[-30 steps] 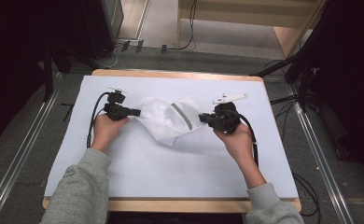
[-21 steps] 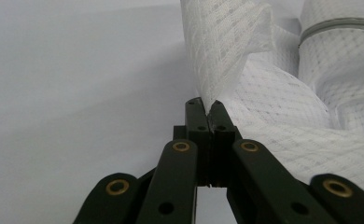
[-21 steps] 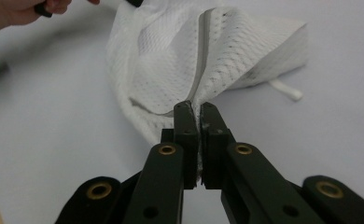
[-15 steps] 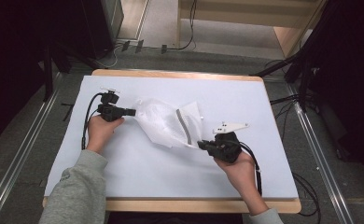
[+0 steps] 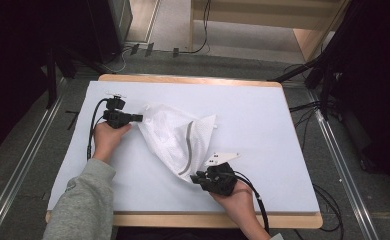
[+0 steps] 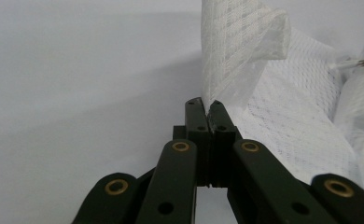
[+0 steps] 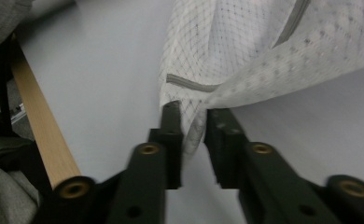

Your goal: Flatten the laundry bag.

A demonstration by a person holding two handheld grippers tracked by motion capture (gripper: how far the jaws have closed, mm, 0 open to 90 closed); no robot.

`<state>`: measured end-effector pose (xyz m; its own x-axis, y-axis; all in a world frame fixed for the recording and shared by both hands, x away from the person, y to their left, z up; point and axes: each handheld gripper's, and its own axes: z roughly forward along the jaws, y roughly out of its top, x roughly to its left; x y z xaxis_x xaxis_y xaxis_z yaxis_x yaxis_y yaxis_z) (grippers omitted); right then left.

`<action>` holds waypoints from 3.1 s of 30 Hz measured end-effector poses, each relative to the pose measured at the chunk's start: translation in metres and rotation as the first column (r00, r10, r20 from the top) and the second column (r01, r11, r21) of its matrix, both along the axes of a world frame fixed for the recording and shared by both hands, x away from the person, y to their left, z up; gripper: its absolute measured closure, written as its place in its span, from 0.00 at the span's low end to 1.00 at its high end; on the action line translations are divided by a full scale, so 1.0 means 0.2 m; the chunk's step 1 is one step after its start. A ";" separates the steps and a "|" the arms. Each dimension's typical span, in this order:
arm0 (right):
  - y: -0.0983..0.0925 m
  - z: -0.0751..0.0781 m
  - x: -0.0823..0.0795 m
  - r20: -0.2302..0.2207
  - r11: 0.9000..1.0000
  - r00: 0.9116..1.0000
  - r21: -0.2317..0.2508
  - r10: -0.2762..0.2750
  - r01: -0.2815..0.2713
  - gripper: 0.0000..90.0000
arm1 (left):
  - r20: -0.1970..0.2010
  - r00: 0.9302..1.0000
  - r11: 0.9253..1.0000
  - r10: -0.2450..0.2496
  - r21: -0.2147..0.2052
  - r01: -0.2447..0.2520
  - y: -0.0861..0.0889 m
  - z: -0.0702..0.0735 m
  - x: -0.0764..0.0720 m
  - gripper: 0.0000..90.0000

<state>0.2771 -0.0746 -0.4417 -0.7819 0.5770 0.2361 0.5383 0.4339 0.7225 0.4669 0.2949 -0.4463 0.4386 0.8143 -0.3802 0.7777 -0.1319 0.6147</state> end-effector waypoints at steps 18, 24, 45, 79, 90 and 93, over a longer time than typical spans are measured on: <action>-0.31 0.17 0.25 0.112 0.987 0.981 0.067 -0.156 0.149 0.61 | 0.045 0.998 0.999 -0.054 -0.004 0.054 -0.03 0.18 -0.42 0.58; -0.34 0.16 0.43 0.119 0.980 0.974 0.064 -0.193 0.186 0.63 | 0.053 0.997 0.998 -0.052 -0.022 0.053 -0.05 0.17 -0.54 0.56; -0.13 -0.01 0.87 -0.009 0.976 0.976 0.014 -0.219 0.219 0.50 | 0.051 0.999 1.000 -0.016 0.006 0.015 -0.04 0.10 -0.60 0.54; -0.16 0.14 0.21 0.036 0.999 0.999 0.000 -0.033 0.033 1.00 | 0.039 0.995 0.996 -0.089 0.013 0.089 -0.15 0.06 -0.50 0.45; -0.16 0.02 0.11 -0.022 0.999 0.999 -0.029 -0.037 0.037 1.00 | 0.004 0.993 0.992 -0.120 0.032 0.120 -0.29 0.01 -0.42 0.43; -0.16 0.01 0.10 -0.026 0.999 0.999 -0.035 -0.039 0.038 1.00 | -0.055 0.991 0.991 -0.123 0.052 0.126 -0.32 -0.03 -0.38 0.57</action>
<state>0.2981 -0.1058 -0.4404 -0.7525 0.6149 0.2358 0.5739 0.4366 0.6928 0.3910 0.2316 -0.4520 0.5192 0.7748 -0.3608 0.7834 -0.2627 0.5632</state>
